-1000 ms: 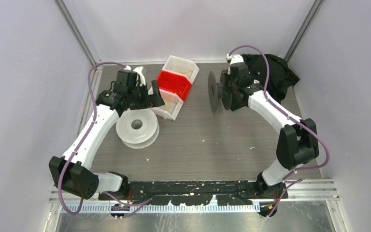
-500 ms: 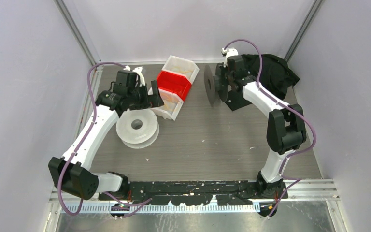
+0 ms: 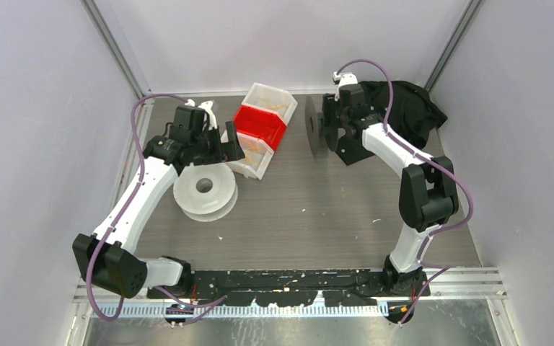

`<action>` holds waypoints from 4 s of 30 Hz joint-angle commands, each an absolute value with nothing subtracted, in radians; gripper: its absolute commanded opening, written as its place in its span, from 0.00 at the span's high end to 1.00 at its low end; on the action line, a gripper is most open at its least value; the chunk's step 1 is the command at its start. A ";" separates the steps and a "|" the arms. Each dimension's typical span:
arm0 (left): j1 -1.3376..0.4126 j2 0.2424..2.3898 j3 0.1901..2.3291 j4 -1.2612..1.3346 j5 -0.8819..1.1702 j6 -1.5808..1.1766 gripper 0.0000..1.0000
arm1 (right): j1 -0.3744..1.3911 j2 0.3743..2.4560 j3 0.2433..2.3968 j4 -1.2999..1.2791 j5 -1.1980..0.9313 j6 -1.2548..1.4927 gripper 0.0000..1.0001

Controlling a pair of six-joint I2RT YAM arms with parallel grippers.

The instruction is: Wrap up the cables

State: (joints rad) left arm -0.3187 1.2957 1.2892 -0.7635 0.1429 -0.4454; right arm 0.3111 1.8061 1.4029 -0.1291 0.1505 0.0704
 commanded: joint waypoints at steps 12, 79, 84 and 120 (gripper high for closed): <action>-0.318 1.282 1.275 -0.729 0.166 -0.454 0.02 | 0.311 1.672 1.424 -0.144 0.199 0.076 0.34; -0.492 2.122 1.954 -1.084 -0.614 -0.913 0.99 | 0.311 1.143 1.126 -0.484 0.165 0.293 0.25; -0.492 1.967 1.943 -1.044 -0.571 -0.741 0.99 | 0.310 1.225 1.126 -0.474 0.124 0.321 0.25; -0.499 1.586 1.835 -0.784 0.032 -0.333 0.99 | 0.413 1.353 1.052 -0.215 0.229 0.181 0.99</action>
